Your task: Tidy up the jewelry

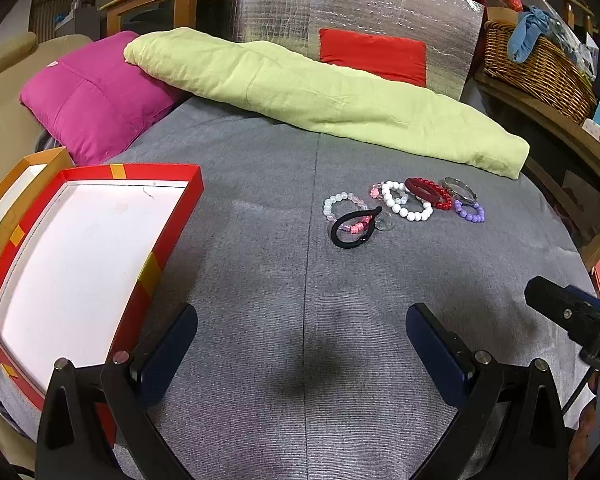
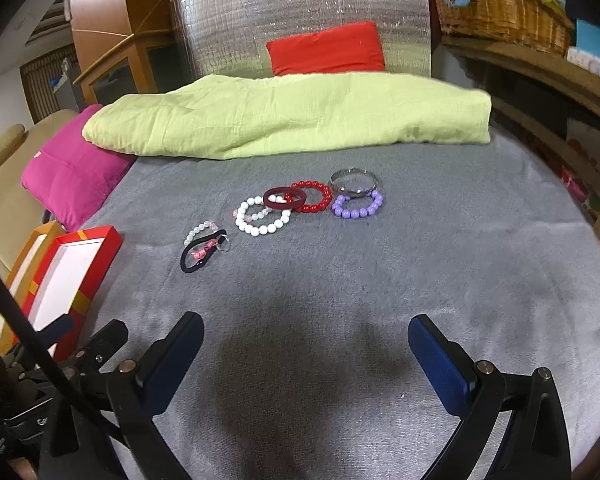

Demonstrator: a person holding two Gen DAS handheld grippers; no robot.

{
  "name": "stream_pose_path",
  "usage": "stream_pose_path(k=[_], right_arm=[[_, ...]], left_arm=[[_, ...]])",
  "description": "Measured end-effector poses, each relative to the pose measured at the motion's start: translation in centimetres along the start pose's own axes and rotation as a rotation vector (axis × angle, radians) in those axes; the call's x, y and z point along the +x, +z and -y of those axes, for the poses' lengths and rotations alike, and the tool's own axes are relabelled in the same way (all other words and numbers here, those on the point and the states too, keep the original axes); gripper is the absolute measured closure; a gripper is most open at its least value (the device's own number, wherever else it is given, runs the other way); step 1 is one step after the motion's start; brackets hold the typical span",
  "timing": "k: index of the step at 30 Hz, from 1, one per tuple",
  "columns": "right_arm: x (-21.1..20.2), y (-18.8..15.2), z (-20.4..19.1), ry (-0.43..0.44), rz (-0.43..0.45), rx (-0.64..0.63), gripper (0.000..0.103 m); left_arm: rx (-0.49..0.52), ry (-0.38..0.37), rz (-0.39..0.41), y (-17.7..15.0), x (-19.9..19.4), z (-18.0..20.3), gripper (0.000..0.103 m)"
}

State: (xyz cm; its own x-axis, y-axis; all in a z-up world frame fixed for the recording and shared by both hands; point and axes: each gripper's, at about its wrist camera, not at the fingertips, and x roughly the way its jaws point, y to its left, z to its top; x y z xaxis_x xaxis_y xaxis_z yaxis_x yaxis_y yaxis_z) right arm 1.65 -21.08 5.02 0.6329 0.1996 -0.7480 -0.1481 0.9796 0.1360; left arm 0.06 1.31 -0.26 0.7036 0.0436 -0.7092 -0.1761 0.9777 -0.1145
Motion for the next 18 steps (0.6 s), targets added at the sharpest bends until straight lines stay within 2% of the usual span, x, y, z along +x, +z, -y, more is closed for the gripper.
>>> stream_pose_path(k=[4,9,14,18], right_arm=[[0.9,0.8,1.9,0.053,-0.069,0.059,0.000],[2.2,3.5,5.4,0.013,-0.093,0.108,0.004],[5.7,7.6,7.8,0.007,-0.166,0.150,0.028],[9.2,11.3,8.7,0.003,-0.203,0.186,0.033]], left_arm=[[-0.022,-0.005,-0.002,0.2,0.0,-0.5,0.000],[-0.032,-0.014,-0.007,0.3,0.1,-0.6,0.000],[-0.031,-0.023,-0.021,0.3,0.4,-0.5,0.000],[-0.032,-0.040,-0.037,0.3,0.9,-0.4,0.000]])
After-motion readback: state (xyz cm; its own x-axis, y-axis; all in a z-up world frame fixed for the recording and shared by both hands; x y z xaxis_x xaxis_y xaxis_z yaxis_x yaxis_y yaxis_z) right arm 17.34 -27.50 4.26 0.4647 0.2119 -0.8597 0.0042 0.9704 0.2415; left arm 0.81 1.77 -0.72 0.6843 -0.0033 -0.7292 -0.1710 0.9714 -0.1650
